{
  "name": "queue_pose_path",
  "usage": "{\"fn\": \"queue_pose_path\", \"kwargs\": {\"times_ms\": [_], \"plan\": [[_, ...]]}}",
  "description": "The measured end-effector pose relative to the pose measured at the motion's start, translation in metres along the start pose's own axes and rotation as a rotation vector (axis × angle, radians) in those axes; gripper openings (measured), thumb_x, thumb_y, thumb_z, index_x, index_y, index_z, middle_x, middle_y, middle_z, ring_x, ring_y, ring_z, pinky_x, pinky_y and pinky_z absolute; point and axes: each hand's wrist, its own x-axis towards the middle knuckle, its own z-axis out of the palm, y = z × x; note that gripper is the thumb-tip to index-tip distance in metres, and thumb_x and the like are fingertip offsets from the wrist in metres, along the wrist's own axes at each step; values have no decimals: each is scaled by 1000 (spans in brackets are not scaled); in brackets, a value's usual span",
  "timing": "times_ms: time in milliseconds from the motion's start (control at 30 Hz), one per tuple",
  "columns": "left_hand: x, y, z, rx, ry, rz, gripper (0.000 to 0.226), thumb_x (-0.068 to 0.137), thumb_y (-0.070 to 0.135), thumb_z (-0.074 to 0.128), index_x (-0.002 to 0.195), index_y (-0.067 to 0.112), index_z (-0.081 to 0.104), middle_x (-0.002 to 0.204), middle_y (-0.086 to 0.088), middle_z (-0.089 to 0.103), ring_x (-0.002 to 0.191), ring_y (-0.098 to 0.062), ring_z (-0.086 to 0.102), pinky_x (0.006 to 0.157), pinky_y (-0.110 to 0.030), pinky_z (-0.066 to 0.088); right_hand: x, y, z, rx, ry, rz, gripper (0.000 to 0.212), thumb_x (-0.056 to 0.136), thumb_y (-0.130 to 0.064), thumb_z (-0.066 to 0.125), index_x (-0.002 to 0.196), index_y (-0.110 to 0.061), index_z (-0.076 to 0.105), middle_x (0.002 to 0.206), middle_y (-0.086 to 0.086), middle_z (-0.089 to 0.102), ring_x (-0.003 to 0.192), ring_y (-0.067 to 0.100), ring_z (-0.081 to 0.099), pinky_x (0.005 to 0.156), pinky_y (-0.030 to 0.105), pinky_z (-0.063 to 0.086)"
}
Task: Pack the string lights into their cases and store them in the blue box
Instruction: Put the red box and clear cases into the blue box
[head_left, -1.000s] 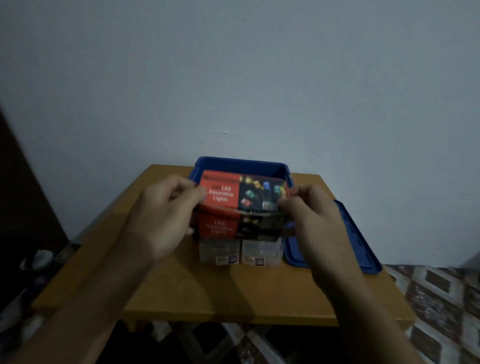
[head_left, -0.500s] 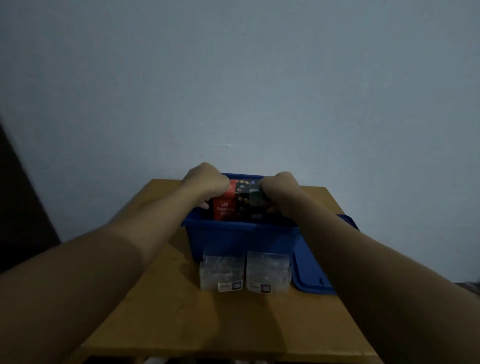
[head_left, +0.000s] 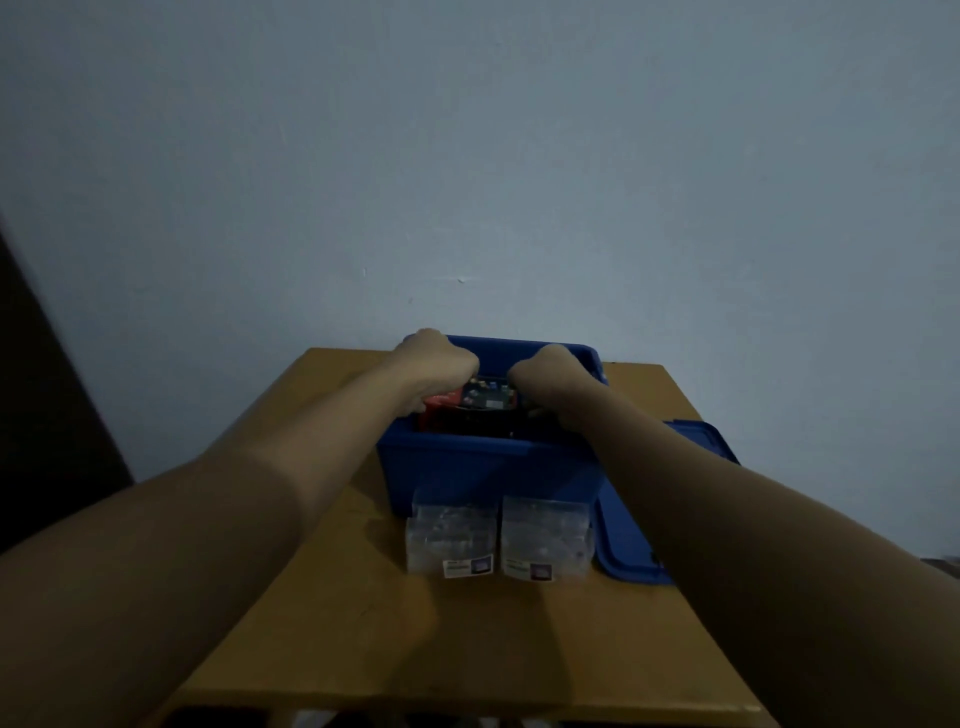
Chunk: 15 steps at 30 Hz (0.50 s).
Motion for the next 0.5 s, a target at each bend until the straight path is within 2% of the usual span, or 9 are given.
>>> {"fn": "queue_pose_path", "kwargs": {"times_ms": [67,100,167,233,300,400,500], "plan": [[-9,-1,-2,40,86,116,14,90,22,55,87,8,58,84,-8,59,68,-19,52,58,-28,41,-2,2,-3,123,41,-40,23,94,-6,56,112,5,66,92,14,66,82,25,63,77,39,58],[-14,-1,-4,52,133,181,15,91,23,55,91,9,62,88,-5,62,72,-17,55,62,-29,44,-6,2,-7,103,66,-106,25,94,-8,55,111,6,67,89,13,65,77,24,62,71,37,57],[-29,-3,-8,61,236,309,16,93,25,54,100,16,66,98,1,65,83,-13,58,68,-28,49,-18,2,-18,15,165,-239,24,96,-11,52,107,-1,70,86,5,65,70,13,59,60,25,50],[-46,-6,-11,41,329,431,15,94,23,56,102,18,68,101,3,65,88,-13,60,66,-22,46,-35,4,-29,14,242,-387,22,97,-12,50,107,-12,69,92,-3,65,73,2,56,57,15,44],[-61,-13,-10,-1,385,525,15,95,20,58,105,17,69,103,3,65,89,-11,60,66,-17,45,-59,10,-38,73,332,-506,22,96,-9,50,106,-16,68,93,-7,65,74,2,58,58,13,43],[-88,-31,3,-56,366,607,13,96,18,61,106,17,68,105,4,62,91,-8,60,72,-20,51,-93,34,-44,156,447,-578,20,96,-6,51,102,-17,67,88,-8,68,75,7,61,57,11,44],[-108,-55,29,38,304,671,17,94,19,63,110,19,69,112,6,61,107,-11,54,91,-31,51,-124,67,-36,185,465,-596,18,97,-7,54,99,-21,65,89,-13,66,78,3,61,60,11,45]]}}
